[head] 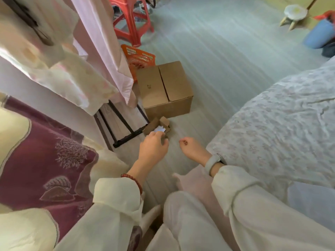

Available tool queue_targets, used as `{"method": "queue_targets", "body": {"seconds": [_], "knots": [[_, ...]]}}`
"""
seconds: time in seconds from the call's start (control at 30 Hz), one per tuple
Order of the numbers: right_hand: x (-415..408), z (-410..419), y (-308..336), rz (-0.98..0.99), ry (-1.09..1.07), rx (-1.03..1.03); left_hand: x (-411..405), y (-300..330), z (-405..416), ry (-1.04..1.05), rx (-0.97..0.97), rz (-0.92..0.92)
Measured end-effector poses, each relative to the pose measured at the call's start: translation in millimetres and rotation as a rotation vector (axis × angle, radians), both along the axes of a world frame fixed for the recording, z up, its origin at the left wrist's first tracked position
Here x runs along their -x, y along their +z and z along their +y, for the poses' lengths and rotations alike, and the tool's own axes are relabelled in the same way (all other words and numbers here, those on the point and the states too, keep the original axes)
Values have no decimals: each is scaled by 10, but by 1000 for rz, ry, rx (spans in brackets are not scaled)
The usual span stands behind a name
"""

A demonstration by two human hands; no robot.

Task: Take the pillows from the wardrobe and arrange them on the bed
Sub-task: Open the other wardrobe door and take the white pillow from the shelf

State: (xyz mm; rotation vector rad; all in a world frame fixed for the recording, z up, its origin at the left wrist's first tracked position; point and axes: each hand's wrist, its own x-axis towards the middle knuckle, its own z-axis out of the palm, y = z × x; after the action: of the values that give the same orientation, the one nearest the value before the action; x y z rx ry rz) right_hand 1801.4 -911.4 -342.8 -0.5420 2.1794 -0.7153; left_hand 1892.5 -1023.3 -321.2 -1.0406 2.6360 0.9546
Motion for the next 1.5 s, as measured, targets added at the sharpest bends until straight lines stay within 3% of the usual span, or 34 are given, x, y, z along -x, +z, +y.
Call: {"method": "queue_targets", "body": {"seconds": [0.2,0.43,0.8,1.13,1.5], "knots": [[922,-52,-48,64,-200,10,1079,-103,-181,-162,-6,8],[2568,-252,-215,82,-393,11,2815,-174,-597,-286,19,11],[5064,-20,242,180,-675,-9,5752,188,-676,-543,28,75],[7781,1064,459,257,-1046,-25,9219,354,533,-902,-64,215],[10387,2685,704,299,-1374,-55,12294,536,2361,-1218,-89,273]]}}
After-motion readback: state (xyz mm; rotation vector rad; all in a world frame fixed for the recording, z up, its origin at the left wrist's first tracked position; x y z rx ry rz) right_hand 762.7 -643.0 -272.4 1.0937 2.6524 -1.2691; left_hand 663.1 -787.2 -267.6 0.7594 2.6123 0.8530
